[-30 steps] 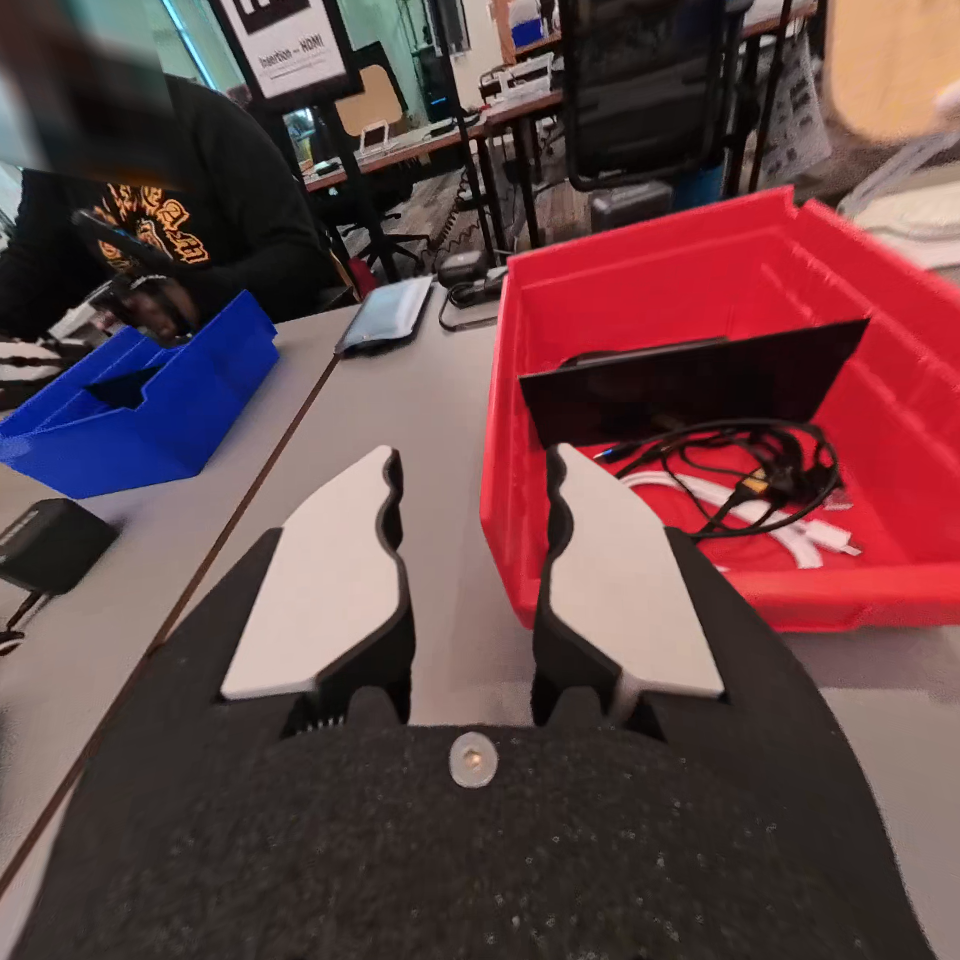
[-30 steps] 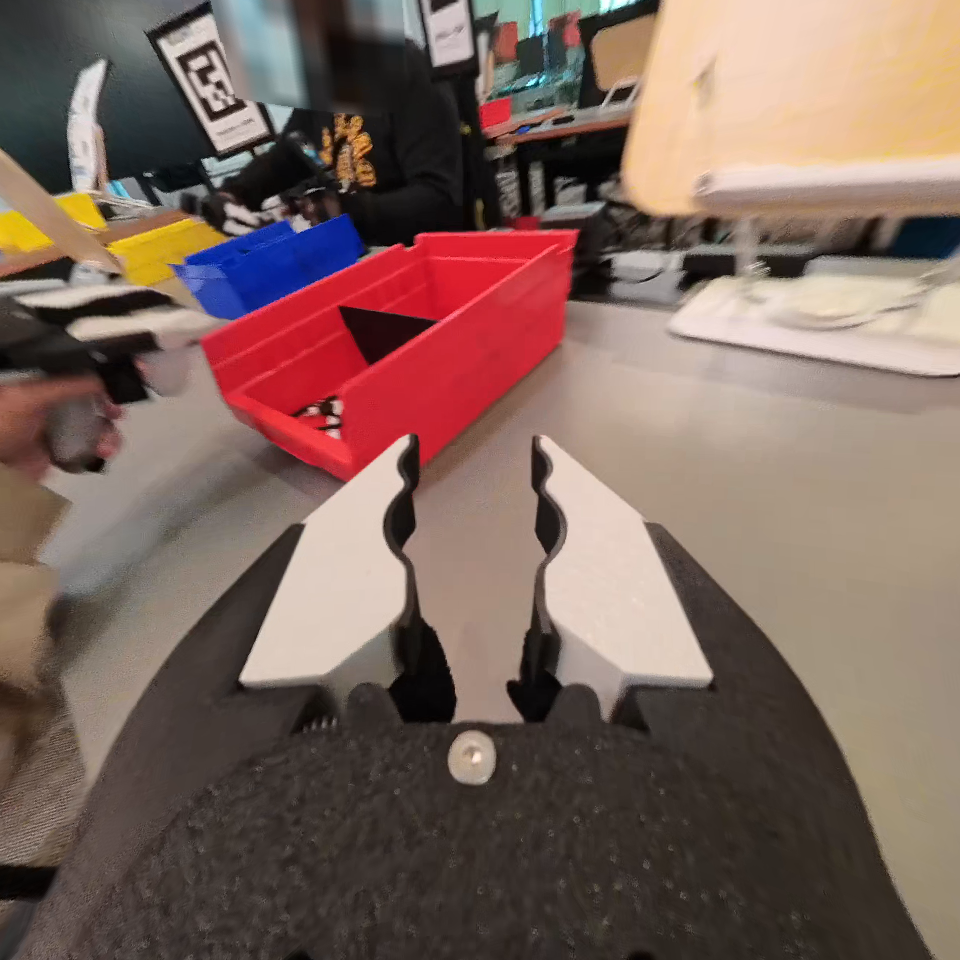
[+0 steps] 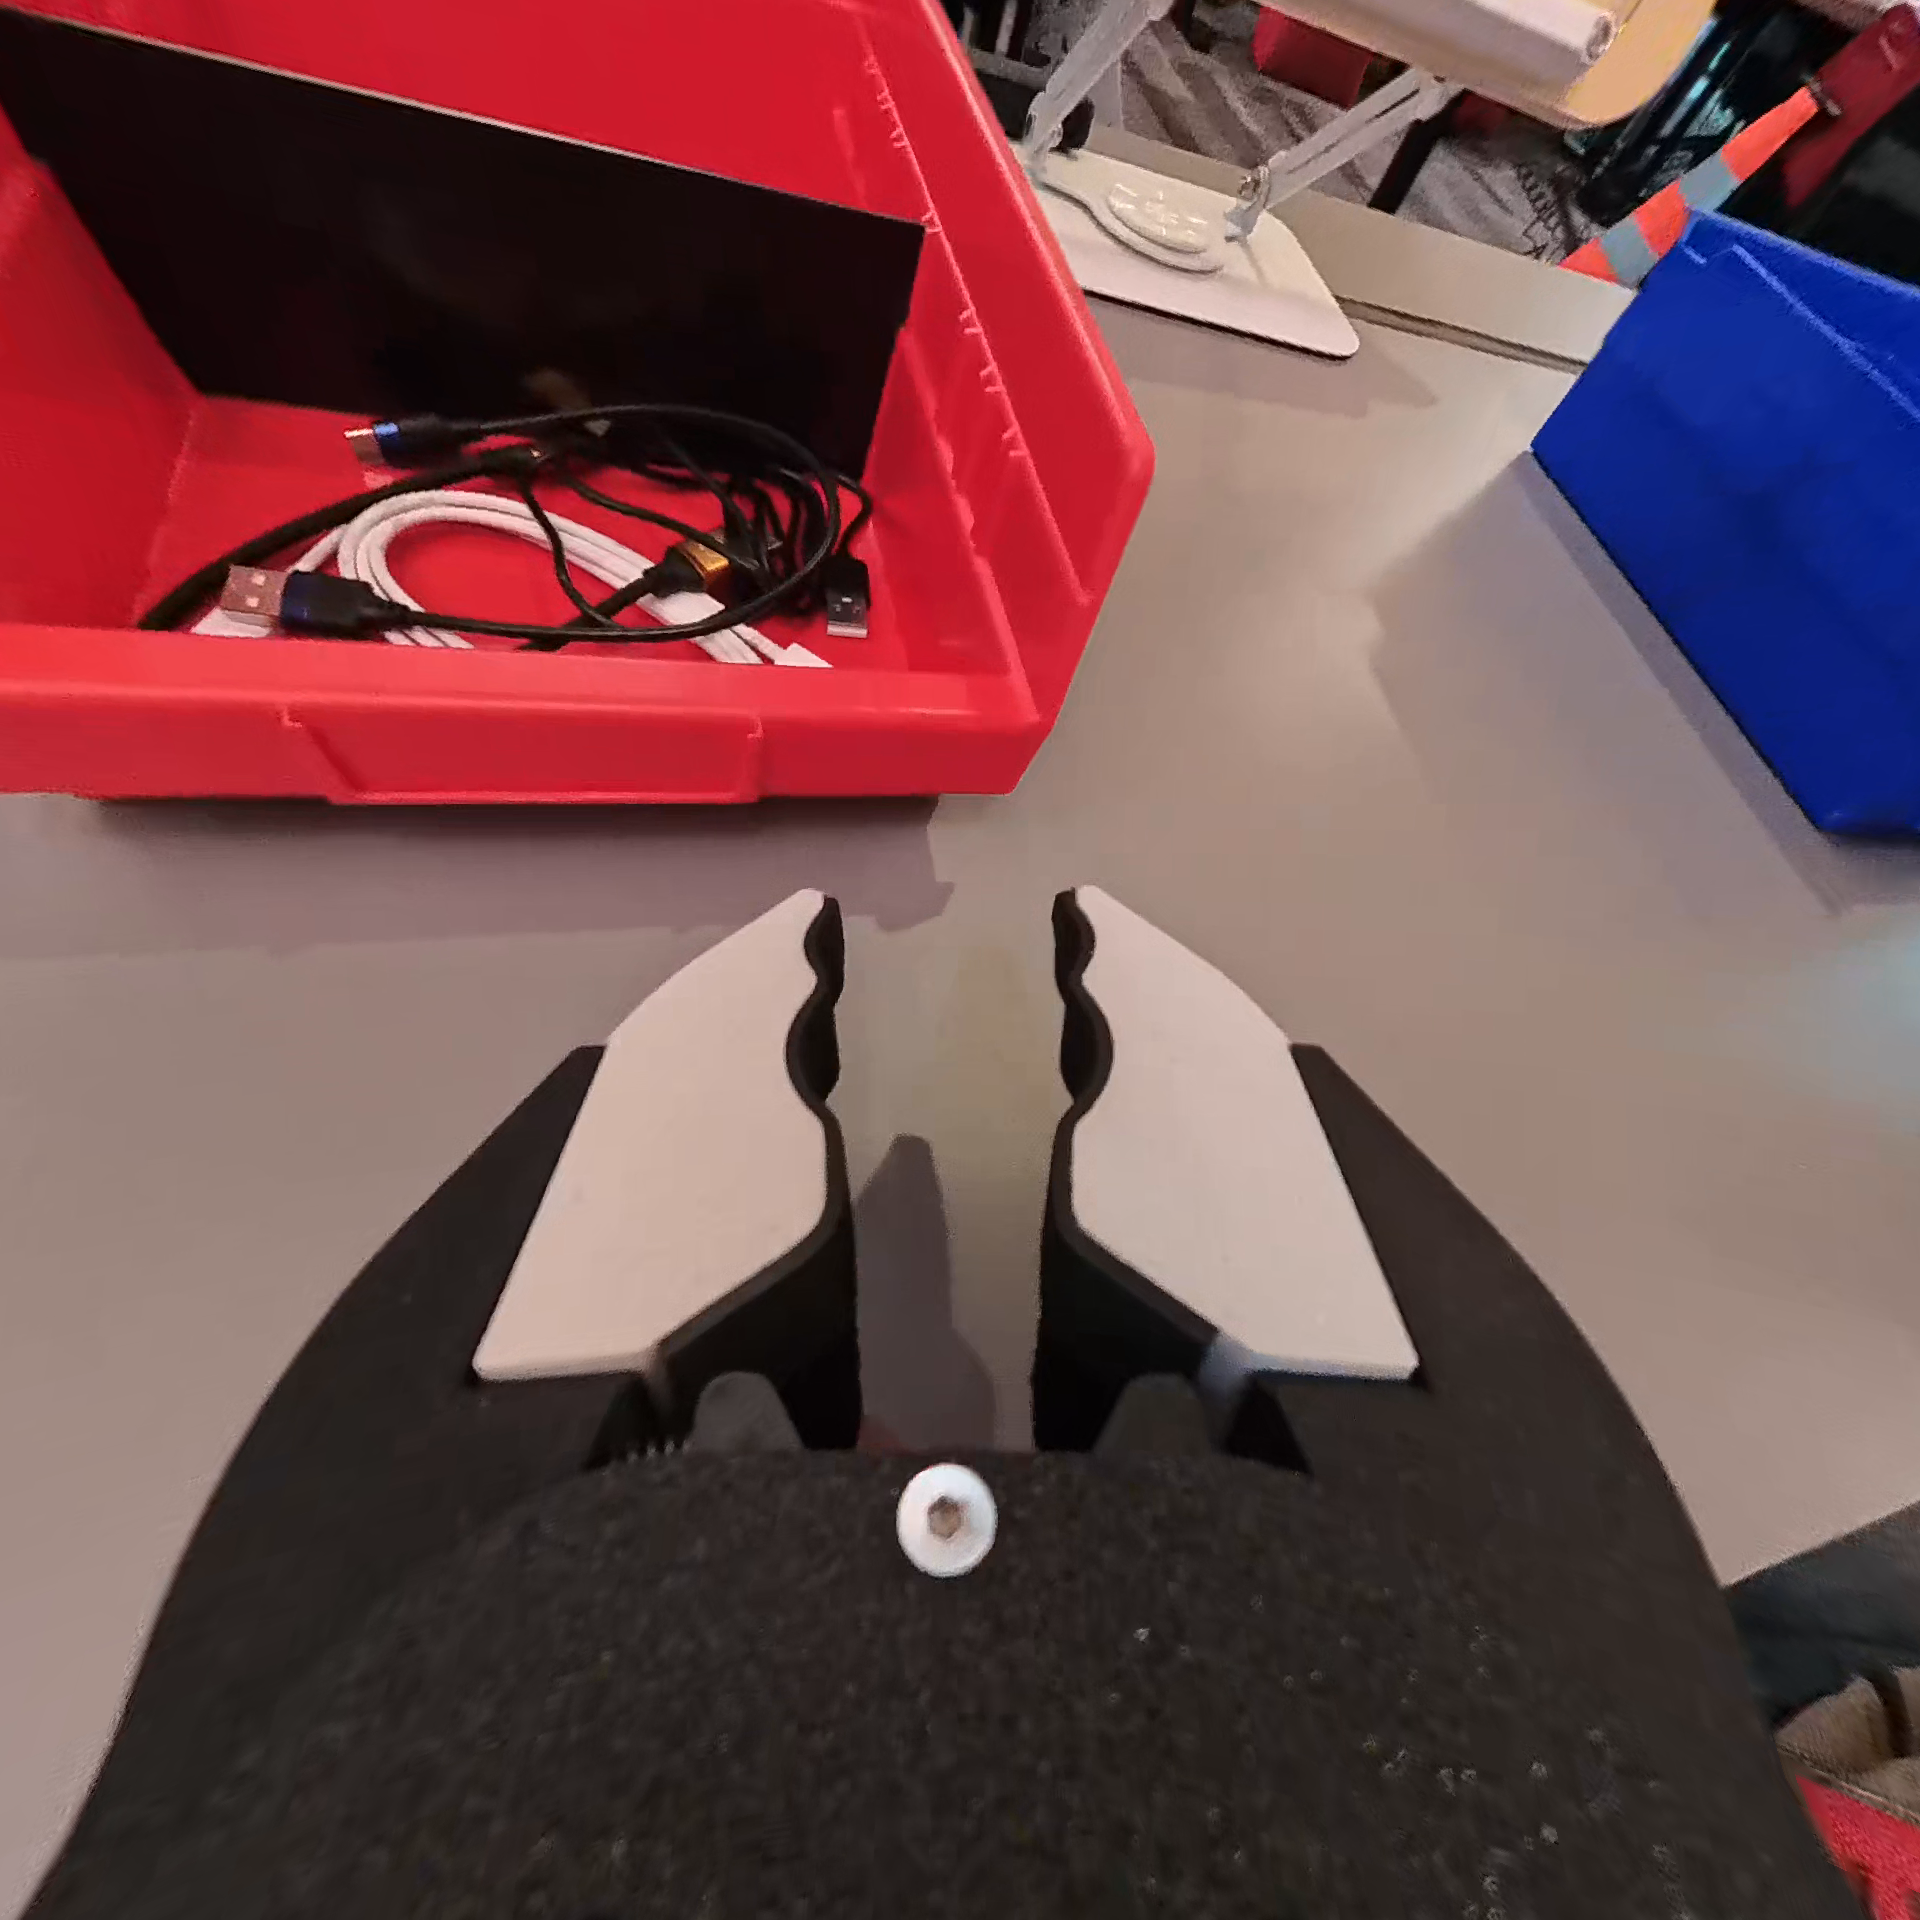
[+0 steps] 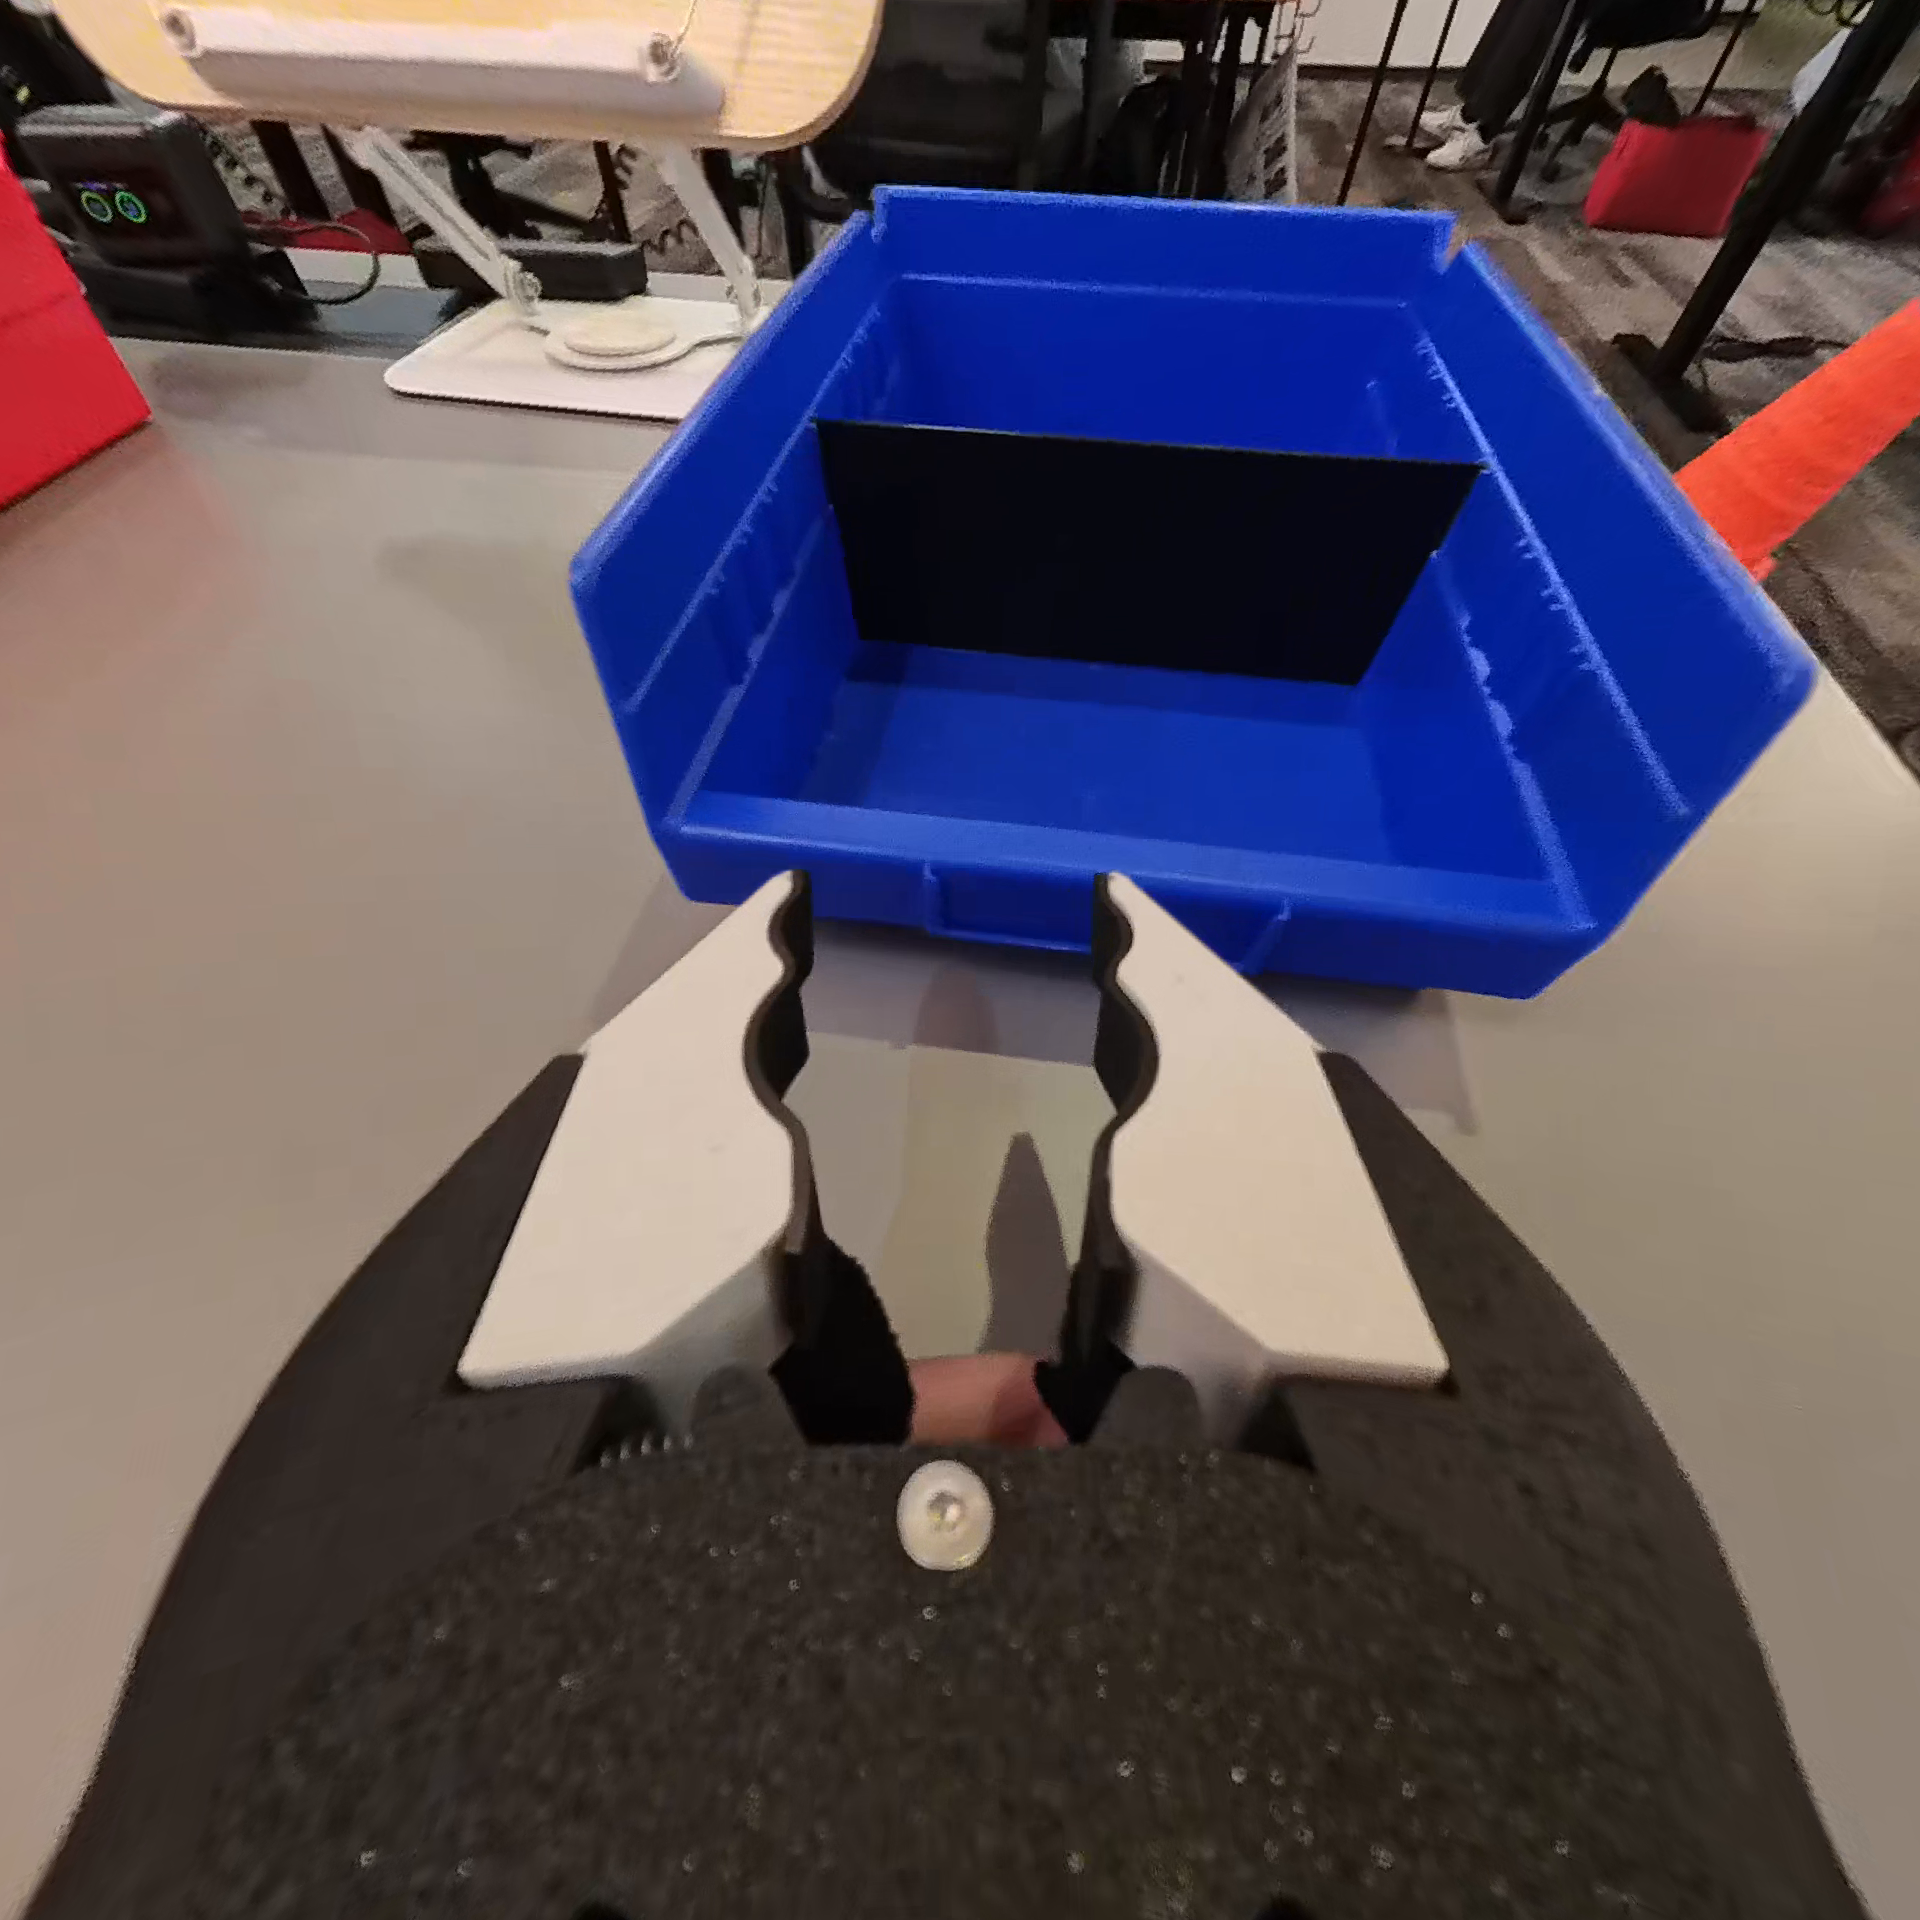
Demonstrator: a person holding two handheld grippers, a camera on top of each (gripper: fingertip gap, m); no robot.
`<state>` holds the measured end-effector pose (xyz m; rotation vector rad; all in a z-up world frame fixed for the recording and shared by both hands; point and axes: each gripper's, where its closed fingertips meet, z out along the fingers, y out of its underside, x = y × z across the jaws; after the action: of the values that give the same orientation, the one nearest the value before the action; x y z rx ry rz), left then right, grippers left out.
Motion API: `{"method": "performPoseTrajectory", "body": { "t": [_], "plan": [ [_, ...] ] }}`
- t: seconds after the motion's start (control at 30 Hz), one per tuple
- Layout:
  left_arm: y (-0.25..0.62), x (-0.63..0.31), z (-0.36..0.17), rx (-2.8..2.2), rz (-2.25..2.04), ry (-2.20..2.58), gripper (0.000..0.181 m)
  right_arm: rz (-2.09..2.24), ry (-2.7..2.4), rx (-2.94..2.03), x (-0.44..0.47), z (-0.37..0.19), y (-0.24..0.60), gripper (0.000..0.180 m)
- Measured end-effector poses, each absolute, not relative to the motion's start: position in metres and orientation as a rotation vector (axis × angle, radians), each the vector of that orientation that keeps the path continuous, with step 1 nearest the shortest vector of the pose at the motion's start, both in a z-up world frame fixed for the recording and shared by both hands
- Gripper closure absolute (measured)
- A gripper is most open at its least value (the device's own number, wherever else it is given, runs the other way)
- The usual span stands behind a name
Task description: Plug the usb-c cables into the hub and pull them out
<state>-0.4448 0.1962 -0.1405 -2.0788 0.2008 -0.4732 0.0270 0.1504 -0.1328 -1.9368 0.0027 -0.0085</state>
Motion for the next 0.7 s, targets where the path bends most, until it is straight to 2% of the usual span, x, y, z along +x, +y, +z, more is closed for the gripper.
{"method": "performPoseTrajectory", "body": {
  "t": [0.7],
  "plan": [
    [0.197,-0.446,-0.147,-2.096,-0.483,0.212,0.138,-0.038,-0.192,-1.871,-0.007,-0.128,0.159,0.130]
  ]
}}
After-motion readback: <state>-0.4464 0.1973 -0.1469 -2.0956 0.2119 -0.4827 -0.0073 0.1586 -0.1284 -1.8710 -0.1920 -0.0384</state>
